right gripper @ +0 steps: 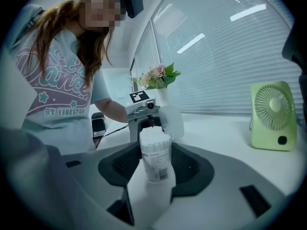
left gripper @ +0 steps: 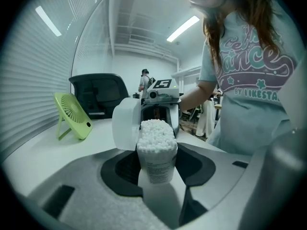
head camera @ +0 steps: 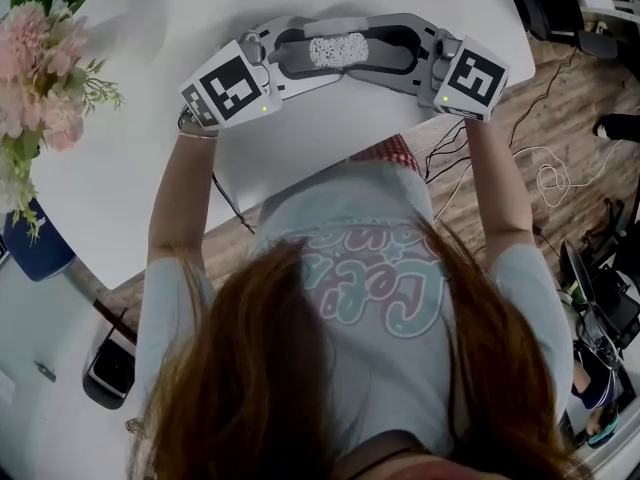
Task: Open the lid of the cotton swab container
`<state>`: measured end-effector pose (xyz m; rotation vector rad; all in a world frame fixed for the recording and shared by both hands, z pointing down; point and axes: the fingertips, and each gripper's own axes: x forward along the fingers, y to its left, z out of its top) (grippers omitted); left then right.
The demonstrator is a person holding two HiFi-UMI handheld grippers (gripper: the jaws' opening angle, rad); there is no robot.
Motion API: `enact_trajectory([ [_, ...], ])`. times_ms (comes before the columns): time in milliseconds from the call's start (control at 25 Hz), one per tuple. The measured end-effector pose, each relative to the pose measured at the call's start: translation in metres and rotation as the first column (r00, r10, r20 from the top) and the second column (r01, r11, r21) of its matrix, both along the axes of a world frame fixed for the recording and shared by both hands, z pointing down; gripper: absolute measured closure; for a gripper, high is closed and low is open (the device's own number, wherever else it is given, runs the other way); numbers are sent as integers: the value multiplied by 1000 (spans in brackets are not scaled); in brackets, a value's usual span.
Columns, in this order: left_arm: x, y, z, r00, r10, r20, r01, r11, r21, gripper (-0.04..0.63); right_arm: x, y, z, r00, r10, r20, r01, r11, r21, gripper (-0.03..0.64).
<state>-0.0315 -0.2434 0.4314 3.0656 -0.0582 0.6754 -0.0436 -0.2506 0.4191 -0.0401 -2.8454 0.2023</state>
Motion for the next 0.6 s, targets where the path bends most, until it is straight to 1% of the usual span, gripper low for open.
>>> enact_trajectory([
  [200, 1, -2, 7, 999, -4, 50, 5, 1000, -17, 407, 0, -2, 5, 1000, 10, -14, -10, 1000, -9, 410],
  [600, 2, -2, 13, 996, -12, 84, 12, 1000, -2, 407, 1, -2, 11, 1000, 12, -24, -13, 1000, -20, 407],
])
